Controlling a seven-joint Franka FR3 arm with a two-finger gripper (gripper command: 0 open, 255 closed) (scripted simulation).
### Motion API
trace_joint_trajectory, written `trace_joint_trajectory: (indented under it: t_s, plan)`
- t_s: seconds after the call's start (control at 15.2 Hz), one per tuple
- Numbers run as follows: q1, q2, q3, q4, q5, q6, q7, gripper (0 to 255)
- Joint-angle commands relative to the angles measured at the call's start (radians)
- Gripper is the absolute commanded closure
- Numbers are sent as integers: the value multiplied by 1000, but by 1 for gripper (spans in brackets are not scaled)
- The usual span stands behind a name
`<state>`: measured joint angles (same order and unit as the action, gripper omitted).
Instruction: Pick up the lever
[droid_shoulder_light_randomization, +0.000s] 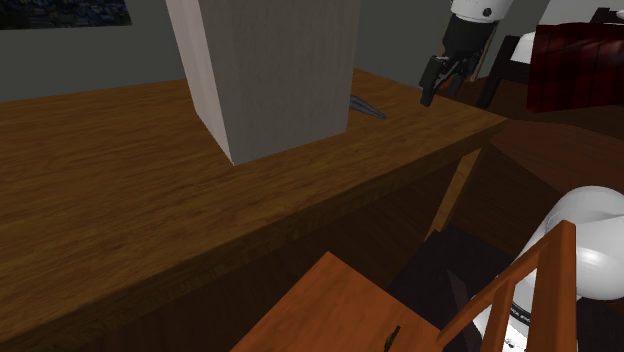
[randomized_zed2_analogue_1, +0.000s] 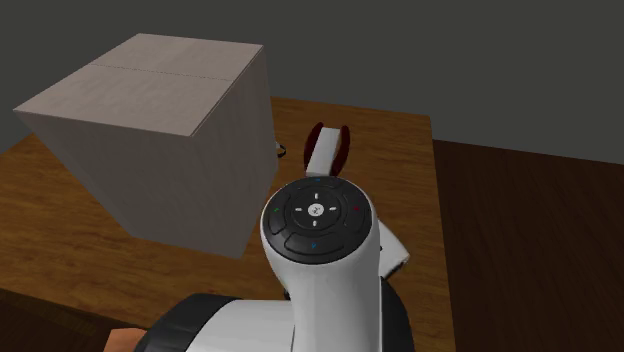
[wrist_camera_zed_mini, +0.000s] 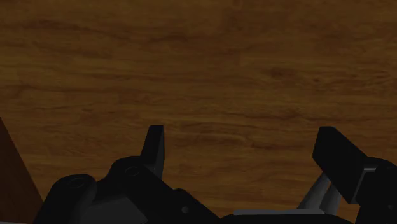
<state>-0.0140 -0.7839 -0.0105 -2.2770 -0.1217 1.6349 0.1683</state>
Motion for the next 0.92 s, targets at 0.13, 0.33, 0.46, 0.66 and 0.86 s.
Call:
trace_joint_trajectory:
  t_s: [0.13, 0.33, 0.46, 0.66, 0.86]
  plan:
    - [8, 90, -7, 63, 10, 16, -12, 0]
    - [20, 224, -16, 166, 28, 28, -31, 0]
    - [27, 313, -21, 241, 41, 29, -45, 0]
    - [37, 446, -28, 364, 63, 20, -68, 0]
    - [45, 581, -32, 503, 86, -2, -91, 0]
